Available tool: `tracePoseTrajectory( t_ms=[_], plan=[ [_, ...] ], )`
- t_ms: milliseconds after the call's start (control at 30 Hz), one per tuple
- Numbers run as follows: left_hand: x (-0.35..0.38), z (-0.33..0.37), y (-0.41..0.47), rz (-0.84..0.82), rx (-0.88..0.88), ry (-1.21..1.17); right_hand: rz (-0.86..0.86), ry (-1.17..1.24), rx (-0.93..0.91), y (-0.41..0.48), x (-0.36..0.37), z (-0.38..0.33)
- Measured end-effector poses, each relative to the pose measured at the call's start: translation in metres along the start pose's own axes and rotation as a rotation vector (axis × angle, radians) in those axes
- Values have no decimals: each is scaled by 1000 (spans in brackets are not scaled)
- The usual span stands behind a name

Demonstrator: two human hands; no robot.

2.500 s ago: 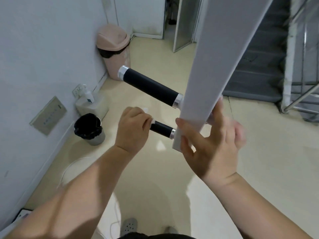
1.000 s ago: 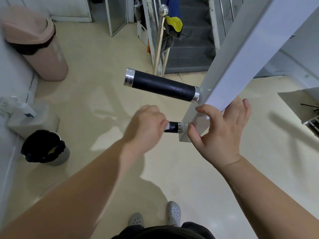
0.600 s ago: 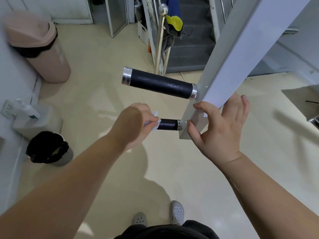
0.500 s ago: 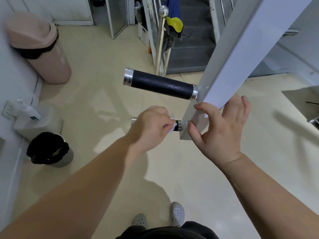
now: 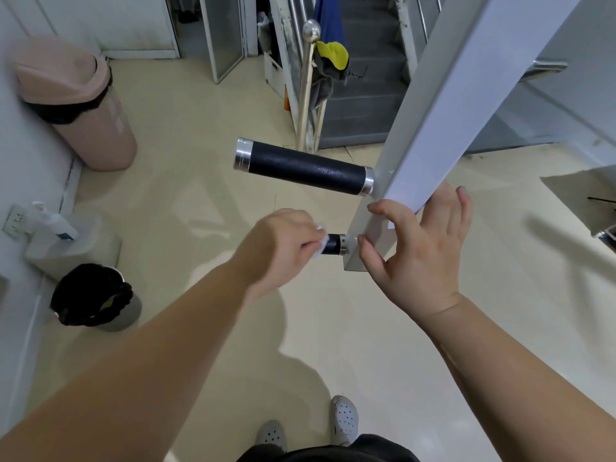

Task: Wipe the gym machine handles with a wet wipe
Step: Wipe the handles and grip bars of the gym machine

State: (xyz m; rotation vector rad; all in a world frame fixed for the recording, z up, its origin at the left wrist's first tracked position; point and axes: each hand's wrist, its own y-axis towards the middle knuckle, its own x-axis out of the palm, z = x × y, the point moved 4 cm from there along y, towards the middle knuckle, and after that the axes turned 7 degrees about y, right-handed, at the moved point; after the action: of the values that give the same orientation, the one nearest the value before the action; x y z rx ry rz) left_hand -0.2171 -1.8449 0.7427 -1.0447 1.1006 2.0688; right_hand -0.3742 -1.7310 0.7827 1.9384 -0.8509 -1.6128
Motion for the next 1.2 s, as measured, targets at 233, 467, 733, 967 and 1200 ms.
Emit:
tracePoseTrajectory(
  t_ms=[233,467,733,967,1200],
  plan=[
    [-9,-12,-4,-64,67,2,-3,-23,-50,-2,-2,6],
    [-16,-36,-50,423,-223,0,34,4,-13,-1,4,1],
    [47,20,-44,640,-294,171,20,4,-39,4,9,8],
    [42,34,-49,891,-986,-226,8,75,-81,5,12,16],
    [80,71,0,1027,-1117,-420,-76,166,-202,7,6,26]
  ],
)
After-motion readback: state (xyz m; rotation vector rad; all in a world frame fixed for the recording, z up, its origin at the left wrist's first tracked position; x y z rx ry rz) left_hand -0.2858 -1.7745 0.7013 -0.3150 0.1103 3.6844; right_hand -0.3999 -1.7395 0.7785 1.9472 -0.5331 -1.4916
